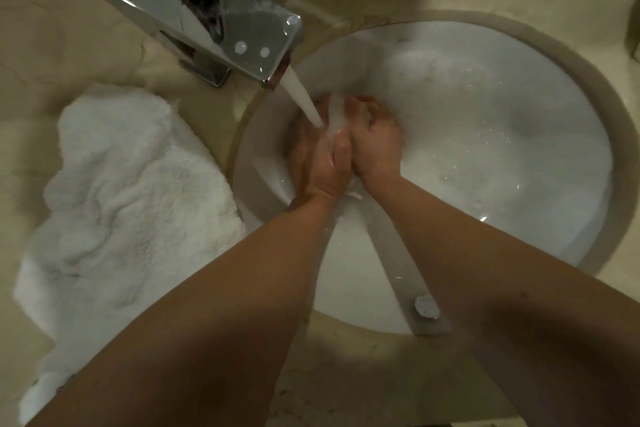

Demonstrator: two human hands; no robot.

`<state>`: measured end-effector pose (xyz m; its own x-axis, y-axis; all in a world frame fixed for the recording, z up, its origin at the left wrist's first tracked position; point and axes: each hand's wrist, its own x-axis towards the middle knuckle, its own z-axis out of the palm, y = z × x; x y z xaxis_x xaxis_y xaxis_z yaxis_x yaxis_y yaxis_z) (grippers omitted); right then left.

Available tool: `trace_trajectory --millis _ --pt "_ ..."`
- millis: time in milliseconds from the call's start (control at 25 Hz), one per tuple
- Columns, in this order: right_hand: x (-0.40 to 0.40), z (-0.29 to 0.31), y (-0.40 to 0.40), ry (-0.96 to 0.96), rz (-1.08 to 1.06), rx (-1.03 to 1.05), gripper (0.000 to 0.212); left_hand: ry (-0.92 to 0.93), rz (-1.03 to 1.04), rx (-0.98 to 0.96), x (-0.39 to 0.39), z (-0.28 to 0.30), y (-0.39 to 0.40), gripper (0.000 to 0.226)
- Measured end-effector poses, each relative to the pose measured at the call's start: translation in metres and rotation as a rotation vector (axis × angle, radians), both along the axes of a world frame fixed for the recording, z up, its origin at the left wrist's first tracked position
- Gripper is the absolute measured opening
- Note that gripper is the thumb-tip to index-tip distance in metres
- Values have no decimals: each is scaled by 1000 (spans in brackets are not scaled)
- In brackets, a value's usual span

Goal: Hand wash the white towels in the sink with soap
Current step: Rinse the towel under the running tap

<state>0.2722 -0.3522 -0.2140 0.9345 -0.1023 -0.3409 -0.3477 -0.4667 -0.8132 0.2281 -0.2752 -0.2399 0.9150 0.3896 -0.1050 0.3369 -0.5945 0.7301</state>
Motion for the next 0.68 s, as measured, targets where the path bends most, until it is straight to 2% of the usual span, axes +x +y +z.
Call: trace_trajectory --millis 120,200,320,360,440,560,680 --pt "11 -7 -1 -49 69 -130 46 -17 -39 132 9 -1 3 59" --pt "17 -14 -3 -40 140 -255 44 67 21 97 20 10 0 54" --pt "26 -22 -5 -32 183 -372 36 47 100 14 30 20 -2 43" --pt "28 -22 -4 -44 184 -389 36 35 74 -12 28 19 0 39" --pt "30 -21 -4 -65 174 -383 36 26 -18 90 18 7 2 47" --pt "30 -15 -5 -80 181 -359 35 78 10 165 21 -3 1 57" --pt "28 -9 -1 -84 173 -363 45 -29 -24 168 24 12 -1 49"
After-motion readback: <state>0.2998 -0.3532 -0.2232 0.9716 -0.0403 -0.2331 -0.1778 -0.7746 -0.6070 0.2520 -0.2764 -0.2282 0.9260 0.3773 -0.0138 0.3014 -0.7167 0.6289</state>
